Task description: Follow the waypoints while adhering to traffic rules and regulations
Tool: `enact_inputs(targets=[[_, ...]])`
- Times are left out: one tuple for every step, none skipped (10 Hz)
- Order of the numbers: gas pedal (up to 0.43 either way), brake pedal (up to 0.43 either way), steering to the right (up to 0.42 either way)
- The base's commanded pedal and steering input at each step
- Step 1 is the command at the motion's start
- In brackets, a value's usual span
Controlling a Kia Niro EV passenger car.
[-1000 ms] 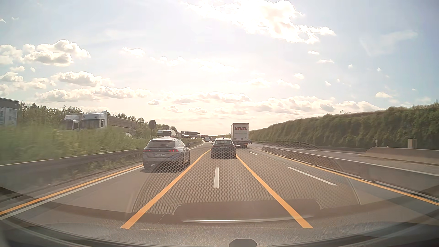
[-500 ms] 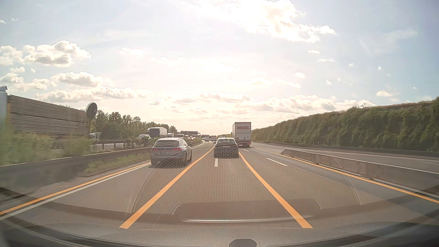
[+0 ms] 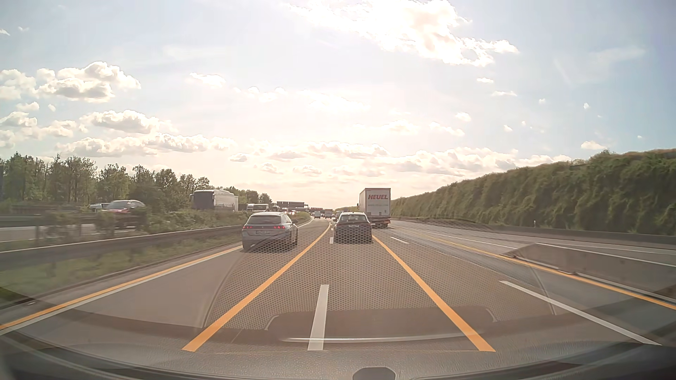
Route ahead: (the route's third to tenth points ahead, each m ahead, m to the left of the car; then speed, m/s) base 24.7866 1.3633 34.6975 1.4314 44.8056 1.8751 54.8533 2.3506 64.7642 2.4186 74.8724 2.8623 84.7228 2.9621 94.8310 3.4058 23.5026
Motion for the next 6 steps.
enact_inputs(targets=[[0.138,0.0,0.003],[0.138,0.0,0.003],[0.138,0.0,0.003],[0.138,0.0,0.003],[0.13,0.0,0.003],[0.13,0.0,0.003]])
